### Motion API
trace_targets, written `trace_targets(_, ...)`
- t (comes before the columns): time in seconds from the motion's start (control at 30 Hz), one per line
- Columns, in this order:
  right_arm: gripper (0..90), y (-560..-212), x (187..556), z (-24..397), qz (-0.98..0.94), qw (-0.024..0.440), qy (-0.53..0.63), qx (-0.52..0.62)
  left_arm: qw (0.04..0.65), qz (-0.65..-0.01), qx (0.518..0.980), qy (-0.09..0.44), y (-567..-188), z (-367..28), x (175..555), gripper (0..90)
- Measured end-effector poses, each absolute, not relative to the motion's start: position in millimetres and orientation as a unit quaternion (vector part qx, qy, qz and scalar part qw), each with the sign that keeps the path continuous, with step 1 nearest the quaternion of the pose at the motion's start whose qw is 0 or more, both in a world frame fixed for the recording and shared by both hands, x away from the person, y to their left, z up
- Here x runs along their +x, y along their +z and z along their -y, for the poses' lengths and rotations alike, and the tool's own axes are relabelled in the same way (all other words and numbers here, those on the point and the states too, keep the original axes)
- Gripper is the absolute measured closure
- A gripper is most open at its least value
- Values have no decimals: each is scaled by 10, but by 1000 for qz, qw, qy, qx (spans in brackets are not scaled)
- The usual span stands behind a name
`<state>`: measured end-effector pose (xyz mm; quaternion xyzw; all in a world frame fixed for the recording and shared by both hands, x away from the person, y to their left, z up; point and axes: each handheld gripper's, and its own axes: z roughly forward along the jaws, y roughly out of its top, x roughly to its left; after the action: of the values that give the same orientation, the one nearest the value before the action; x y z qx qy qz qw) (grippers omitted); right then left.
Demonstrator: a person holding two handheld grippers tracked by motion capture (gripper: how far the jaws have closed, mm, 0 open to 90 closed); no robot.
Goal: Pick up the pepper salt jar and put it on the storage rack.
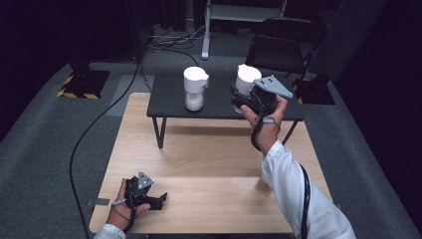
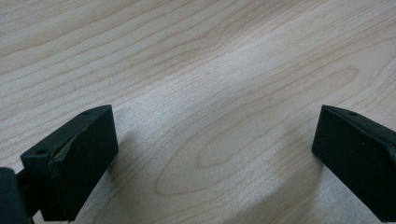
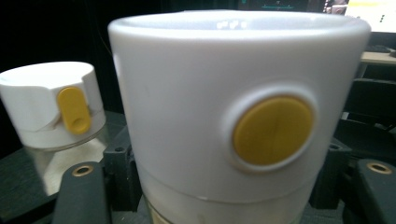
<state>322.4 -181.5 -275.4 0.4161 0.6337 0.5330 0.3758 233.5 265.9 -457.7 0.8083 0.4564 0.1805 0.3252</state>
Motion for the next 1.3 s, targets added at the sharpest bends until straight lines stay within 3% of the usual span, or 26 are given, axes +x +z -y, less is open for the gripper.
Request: trace_targets(1.3,294,-2954,3718,1782,-641,350,533,427,325,-457,808,181,-4578,-2658,2334,2)
